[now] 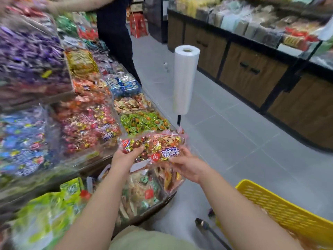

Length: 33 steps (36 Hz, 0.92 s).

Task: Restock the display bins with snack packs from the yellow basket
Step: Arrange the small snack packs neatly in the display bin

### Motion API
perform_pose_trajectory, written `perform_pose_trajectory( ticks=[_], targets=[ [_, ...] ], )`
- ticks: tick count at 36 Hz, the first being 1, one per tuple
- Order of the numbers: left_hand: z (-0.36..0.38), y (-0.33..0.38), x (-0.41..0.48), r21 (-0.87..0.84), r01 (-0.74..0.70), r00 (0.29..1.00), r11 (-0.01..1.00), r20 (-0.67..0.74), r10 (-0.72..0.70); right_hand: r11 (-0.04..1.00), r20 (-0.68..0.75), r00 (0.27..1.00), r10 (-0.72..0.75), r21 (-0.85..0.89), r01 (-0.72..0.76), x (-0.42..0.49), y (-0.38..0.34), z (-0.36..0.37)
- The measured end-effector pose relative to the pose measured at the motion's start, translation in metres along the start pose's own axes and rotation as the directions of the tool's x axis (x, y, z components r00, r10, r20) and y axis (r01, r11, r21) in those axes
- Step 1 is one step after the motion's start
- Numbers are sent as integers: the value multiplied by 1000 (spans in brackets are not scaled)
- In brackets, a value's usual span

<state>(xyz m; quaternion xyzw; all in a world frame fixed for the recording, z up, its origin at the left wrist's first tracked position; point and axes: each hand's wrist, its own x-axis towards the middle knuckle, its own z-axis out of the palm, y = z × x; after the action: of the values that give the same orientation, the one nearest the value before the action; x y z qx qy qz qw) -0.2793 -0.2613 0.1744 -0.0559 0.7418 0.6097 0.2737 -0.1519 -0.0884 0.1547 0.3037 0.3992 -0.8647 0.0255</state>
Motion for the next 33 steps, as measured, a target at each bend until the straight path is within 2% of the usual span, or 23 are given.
perform_pose_trajectory(
  ticks=[3, 6, 10, 12, 14, 17, 20, 21, 23, 25, 26, 28, 30, 32, 33],
  targets=[
    [-29, 10, 16, 3, -4, 1000, 1000, -10, 4, 995, 16, 1000, -2, -103, 3, 16, -3, 43],
    [-56, 19, 30, 8, -20, 995, 1000, -93, 21, 992, -59, 997, -41, -119, 33, 30, -10, 77],
    [-89, 27, 41, 0, -1, 983, 1000, -184, 1, 996, -182, 979, -93, -19, 91, 51, -21, 104],
    [-104, 28, 44, -31, 8, 975, 999, -223, -15, 993, -189, 977, -97, 48, 107, 62, -27, 113],
    [-117, 29, 46, -49, 13, 962, 999, -273, -26, 989, -165, 978, -130, 45, 139, 72, -33, 125],
    [-134, 31, 48, -92, -7, 932, 996, -361, -27, 981, -141, 972, -188, -76, 179, 89, -45, 145],
    [-149, 34, 50, -141, -21, 898, 990, -437, -44, 921, -122, 960, -253, -333, 201, 108, -58, 168],
    [-155, 35, 50, -166, -22, 886, 986, -461, -58, 862, -105, 949, -299, -457, 221, 115, -62, 175],
    [-165, 36, 51, -191, -26, 862, 981, -502, -75, 662, -12, 906, -422, -687, 299, 133, -72, 190],
    [-173, 37, 50, -208, -38, 859, 977, -506, -74, 377, 151, 860, -487, -852, 363, 152, -81, 207],
    [-177, 37, 51, -212, -50, 857, 976, -511, -67, 204, 234, 850, -472, -909, 364, 161, -84, 217],
    [-182, 37, 48, -209, -67, 846, 976, -530, -56, -107, 376, 853, -362, -926, 362, 179, -86, 236],
    [-186, 39, 45, -205, -89, 832, 975, -553, -41, -348, 457, 866, -202, -860, 372, 194, -82, 255],
    [-189, 37, 44, -185, -92, 822, 978, -568, -30, -527, 465, 884, -45, -763, 374, 207, -71, 270],
    [-191, 37, 44, -167, -94, 818, 981, -575, -19, -578, 448, 894, 7, -728, 369, 212, -64, 274]
  ],
)
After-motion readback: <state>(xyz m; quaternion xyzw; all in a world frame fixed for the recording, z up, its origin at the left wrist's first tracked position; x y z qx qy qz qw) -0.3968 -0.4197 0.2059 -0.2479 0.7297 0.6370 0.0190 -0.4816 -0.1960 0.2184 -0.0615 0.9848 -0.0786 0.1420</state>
